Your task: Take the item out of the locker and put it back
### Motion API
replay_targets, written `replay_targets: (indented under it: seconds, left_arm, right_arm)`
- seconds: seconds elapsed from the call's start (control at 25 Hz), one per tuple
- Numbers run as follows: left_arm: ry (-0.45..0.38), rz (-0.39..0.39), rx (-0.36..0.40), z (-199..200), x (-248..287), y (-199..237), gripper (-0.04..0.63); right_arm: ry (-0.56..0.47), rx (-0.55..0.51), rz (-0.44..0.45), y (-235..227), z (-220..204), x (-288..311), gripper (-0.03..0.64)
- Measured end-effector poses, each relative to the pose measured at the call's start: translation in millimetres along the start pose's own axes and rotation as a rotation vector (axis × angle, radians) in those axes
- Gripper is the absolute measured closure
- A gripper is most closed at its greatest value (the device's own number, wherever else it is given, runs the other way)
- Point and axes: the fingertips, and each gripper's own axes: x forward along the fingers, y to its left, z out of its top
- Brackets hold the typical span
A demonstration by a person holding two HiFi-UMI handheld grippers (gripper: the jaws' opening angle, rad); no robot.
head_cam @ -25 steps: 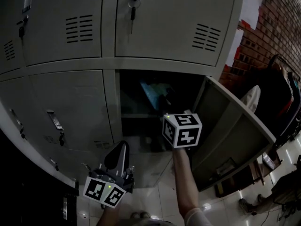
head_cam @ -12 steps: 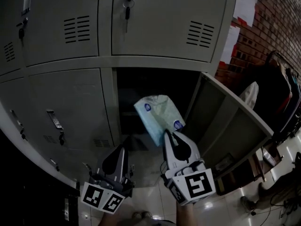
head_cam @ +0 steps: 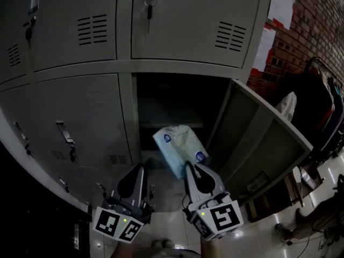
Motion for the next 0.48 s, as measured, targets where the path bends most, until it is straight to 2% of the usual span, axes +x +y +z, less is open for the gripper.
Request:
replay_targets:
  seconds: [0.24, 0.48]
  left_arm:
    - [0.006, 0.008, 0.017, 3.5, -1.9, 4.4, 0.592]
    - [0.010, 0.011, 0.020, 4.6, -3.1, 5.3, 0.592]
  right_arm:
    - [-0.038, 0.047, 0.027, -1.2, -2.4, -0.9, 0.607]
    - [-0.019, 0.046, 0.016, -1.1, -7.3, -0.3, 0.607]
